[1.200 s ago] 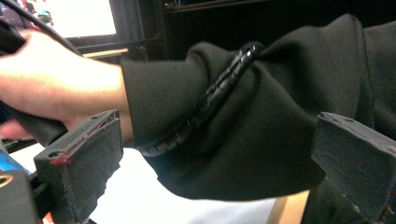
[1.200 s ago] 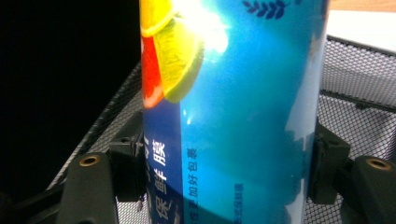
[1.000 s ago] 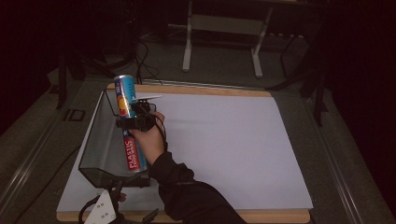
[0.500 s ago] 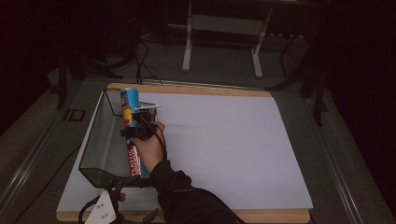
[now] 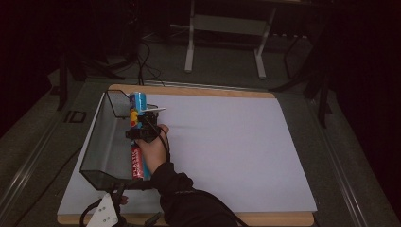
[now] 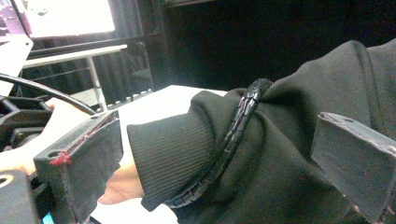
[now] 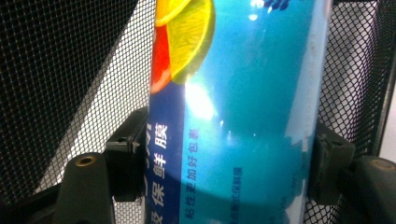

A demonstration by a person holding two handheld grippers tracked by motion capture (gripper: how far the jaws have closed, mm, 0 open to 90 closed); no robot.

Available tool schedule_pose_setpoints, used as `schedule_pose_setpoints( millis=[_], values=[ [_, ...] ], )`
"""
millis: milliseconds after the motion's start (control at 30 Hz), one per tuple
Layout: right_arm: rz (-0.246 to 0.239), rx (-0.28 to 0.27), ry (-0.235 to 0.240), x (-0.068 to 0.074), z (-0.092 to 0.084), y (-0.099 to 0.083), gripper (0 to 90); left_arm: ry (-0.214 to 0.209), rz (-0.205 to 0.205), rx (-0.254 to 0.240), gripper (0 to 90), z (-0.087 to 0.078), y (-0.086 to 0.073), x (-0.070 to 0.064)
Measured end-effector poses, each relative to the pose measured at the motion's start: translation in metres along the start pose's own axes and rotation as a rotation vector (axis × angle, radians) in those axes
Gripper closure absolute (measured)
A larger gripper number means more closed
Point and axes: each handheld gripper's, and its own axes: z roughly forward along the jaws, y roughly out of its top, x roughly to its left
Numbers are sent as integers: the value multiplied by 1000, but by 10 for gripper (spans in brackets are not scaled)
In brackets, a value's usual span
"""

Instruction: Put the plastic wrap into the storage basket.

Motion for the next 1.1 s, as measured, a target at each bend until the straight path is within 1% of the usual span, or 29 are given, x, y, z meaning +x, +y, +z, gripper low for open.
schedule_pose_setpoints(
  millis=[67, 233, 333, 433, 500, 533, 600, 700, 733, 767, 833, 967, 1067, 1100],
  values=[
    [-10, 3, -5, 1, 0, 0, 295, 1, 1, 2, 32, 0, 0, 0],
    [-21, 13, 4, 0, 0, 1, 287, 2, 0, 2, 32, 1, 0, 0],
    [-46, 17, 9, -1, 0, 2, 275, 1, 3, 7, 32, 1, 0, 0],
    [-91, 31, 8, -1, -1, 3, 252, -1, 2, 8, 32, 1, 0, 0],
    [-100, 29, 8, -1, -1, 3, 240, -1, 3, 9, 32, 1, 0, 0],
    [-150, 7, -3, 0, -5, 3, 210, -2, 3, 8, 32, 1, 0, 0],
    [-182, -12, -1, 1, -10, 4, 186, 0, 3, 9, 32, 1, 0, 0],
    [-249, -60, -31, 1, -19, 4, 165, -1, -1, 11, 32, 2, -1, 0],
    [-264, -67, -31, 0, -22, 4, 156, -1, -2, 10, 32, 2, -1, 0],
    [-277, -70, -25, -2, -25, 3, 134, -2, -3, 10, 32, 2, -1, 0],
    [-305, -78, -8, -6, -29, 1, 132, -2, -2, 8, 32, 2, 0, 0],
    [-356, -121, 15, -13, -43, -2, 126, -4, 1, 13, 32, 3, -1, 0],
    [-373, -124, 50, -19, -52, -3, 117, -4, 1, 18, 32, 4, -1, 0],
    [-386, -123, 50, -20, -56, -4, 114, -2, 3, 21, 32, 4, -1, 0]
  ],
)
